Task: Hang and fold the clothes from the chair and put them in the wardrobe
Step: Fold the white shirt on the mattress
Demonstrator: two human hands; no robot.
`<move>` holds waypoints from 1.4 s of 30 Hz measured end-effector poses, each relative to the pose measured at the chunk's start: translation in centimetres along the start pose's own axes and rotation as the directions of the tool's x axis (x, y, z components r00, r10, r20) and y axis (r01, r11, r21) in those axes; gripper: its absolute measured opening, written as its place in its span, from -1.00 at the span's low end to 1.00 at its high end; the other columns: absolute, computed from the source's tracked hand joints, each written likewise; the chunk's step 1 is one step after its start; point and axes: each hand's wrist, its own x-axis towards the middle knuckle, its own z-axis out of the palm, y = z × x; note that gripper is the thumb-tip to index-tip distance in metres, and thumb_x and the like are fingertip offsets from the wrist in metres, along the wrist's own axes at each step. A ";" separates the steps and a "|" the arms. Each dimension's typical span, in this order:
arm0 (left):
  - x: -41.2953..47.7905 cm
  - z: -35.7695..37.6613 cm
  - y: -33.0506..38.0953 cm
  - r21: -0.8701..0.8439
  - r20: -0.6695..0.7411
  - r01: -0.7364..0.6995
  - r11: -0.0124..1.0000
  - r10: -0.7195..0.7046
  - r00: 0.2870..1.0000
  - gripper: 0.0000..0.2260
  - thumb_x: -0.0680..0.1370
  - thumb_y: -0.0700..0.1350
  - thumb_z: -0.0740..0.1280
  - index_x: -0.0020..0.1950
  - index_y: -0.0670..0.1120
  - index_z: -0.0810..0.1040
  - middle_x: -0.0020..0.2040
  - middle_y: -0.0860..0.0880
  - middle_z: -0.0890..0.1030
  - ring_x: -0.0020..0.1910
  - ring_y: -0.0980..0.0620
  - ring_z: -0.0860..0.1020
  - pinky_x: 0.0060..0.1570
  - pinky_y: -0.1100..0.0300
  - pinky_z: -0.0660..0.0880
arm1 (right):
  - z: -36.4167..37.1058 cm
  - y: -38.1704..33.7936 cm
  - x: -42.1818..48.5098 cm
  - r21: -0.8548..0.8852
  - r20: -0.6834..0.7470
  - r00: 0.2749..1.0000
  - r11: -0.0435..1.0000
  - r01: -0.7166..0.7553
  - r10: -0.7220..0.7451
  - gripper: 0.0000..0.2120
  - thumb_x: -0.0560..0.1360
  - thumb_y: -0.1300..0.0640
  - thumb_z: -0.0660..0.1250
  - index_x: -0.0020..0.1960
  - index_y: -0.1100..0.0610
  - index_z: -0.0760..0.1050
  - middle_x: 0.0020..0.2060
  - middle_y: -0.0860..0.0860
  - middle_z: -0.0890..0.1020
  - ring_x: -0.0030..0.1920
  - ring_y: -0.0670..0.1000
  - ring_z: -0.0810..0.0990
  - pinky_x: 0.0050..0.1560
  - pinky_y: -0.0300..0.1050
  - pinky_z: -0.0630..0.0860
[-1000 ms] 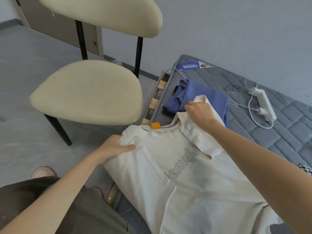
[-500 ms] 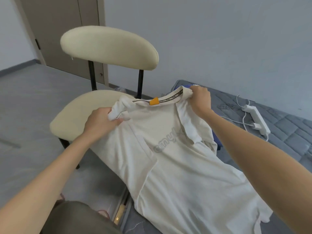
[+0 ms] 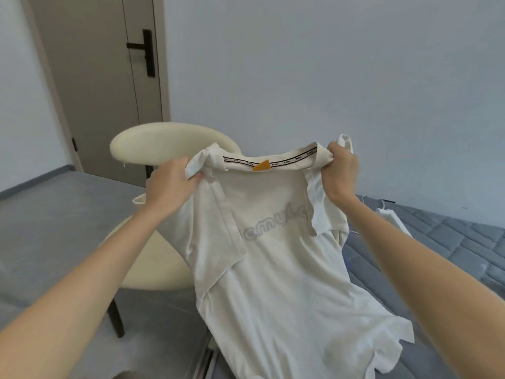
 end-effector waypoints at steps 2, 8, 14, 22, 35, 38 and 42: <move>1.1 -2.4 2.2 -0.001 -0.096 -0.075 0.997 0.075 0.993 -0.80 0.56 0.04 0.29 -0.07 -0.08 0.38 -0.20 -0.11 0.53 -0.14 -0.23 0.50 -0.28 0.04 0.28 | -3.1 -1.2 1.1 -0.064 -0.081 0.997 0.998 0.005 -0.010 -0.77 0.36 0.43 0.09 -0.12 0.16 0.39 -0.27 0.08 0.42 -0.34 0.14 0.35 -0.34 -0.08 0.18; 3.5 -9.4 7.9 0.096 -0.316 -0.246 0.964 0.264 0.911 -0.82 0.62 0.01 0.21 0.04 -0.08 0.50 -0.16 -0.15 0.60 -0.13 -0.23 0.52 -0.19 0.00 0.31 | -12.1 -5.9 3.5 -0.132 -0.231 0.971 0.991 0.027 -0.058 -0.61 0.42 0.37 0.19 0.10 0.03 0.60 0.03 0.17 0.63 -0.10 0.24 0.58 -0.24 -0.12 0.26; 3.4 -16.1 13.2 0.107 -0.603 -0.249 0.963 0.262 0.754 -0.83 0.54 -0.25 0.29 -0.20 -0.02 0.47 -0.32 -0.03 0.45 -0.13 -0.13 0.40 -0.07 0.12 0.11 | -19.3 -10.9 3.4 0.031 -0.493 0.870 0.999 0.018 0.000 -0.66 0.45 0.27 0.22 0.11 -0.01 0.60 0.01 0.03 0.66 0.01 0.14 0.58 -0.17 -0.15 0.31; 0.1 -20.7 15.6 -0.074 -0.704 -0.379 0.922 0.221 0.675 -0.82 0.60 -0.22 0.14 0.02 -0.14 0.53 -0.05 -0.14 0.57 -0.19 -0.20 0.48 -0.14 0.07 0.29 | -23.4 -15.3 0.8 0.081 -0.537 0.844 0.995 0.060 -0.007 -0.78 0.41 0.28 0.22 -0.05 0.07 0.56 -0.13 0.06 0.65 -0.17 0.10 0.54 -0.28 -0.15 0.23; -1.7 -24.8 19.9 0.088 -0.830 -0.452 0.888 0.316 0.459 -0.79 0.57 -0.08 0.20 -0.15 -0.09 0.58 -0.29 -0.13 0.59 -0.29 -0.05 0.26 -0.16 0.11 0.13 | -32.5 -21.7 -2.0 0.194 -0.709 0.705 0.967 0.166 0.022 -0.73 0.42 0.20 0.26 0.06 -0.03 0.54 -0.07 -0.10 0.63 -0.14 -0.04 0.49 -0.20 -0.16 0.30; -2.7 -24.1 21.3 0.143 -0.833 -0.458 0.877 0.357 0.422 -0.79 0.57 -0.01 0.25 -0.12 -0.08 0.61 -0.26 -0.09 0.61 -0.27 -0.08 0.32 -0.16 0.13 0.10 | -33.7 -21.2 -2.8 0.111 -0.729 0.684 0.981 0.158 -0.028 -0.73 0.43 0.19 0.26 0.08 -0.01 0.56 -0.07 -0.08 0.63 -0.17 -0.03 0.46 -0.22 -0.14 0.29; -3.3 -19.3 21.8 0.234 -0.733 -0.515 0.825 0.498 0.463 -0.89 0.50 -0.07 0.35 -0.14 -0.08 0.60 -0.28 -0.08 0.60 -0.23 -0.16 0.47 -0.17 0.08 0.15 | -32.4 -17.5 -4.0 -0.031 -0.680 0.731 0.998 0.060 -0.065 -0.73 0.42 0.22 0.27 0.06 -0.02 0.56 -0.07 -0.06 0.61 -0.19 0.01 0.42 -0.23 -0.14 0.22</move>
